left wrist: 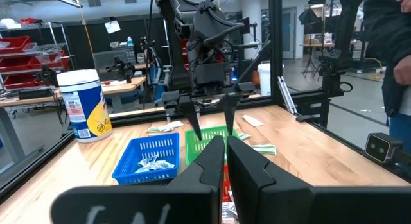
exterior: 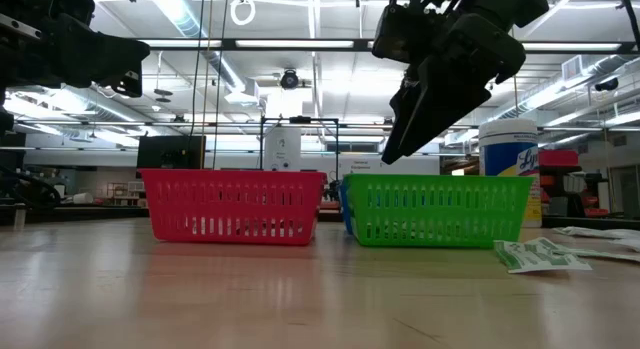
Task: Pick & Place First Aid Supplies
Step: Put the green bandage pack into the green bin
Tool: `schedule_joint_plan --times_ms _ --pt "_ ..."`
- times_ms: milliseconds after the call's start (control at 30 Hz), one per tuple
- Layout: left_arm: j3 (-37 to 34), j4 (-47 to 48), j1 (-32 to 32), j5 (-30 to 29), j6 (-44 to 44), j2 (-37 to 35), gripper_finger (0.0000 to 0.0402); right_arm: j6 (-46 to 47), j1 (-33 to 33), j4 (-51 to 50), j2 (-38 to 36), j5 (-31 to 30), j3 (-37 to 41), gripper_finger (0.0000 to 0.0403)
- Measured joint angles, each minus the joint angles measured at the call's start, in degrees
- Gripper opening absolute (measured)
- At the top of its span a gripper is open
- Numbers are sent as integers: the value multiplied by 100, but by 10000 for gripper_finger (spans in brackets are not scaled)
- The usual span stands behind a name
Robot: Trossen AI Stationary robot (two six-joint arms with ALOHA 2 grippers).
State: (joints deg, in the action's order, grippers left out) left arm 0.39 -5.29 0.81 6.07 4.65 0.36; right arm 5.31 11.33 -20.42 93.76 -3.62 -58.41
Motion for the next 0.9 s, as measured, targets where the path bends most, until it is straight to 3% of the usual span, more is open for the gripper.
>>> schedule_joint_plan --times_ms 167,600,900 --pt "0 -1 0 0 0 0 25 -269 14 -337 -169 -4 8 299" --pt "1 1 1 0 0 0 25 -682 57 -2053 -1739 -5 7 300" --pt "-1 -1 -1 0 0 0 25 -865 127 -2752 -2146 377 653 300"
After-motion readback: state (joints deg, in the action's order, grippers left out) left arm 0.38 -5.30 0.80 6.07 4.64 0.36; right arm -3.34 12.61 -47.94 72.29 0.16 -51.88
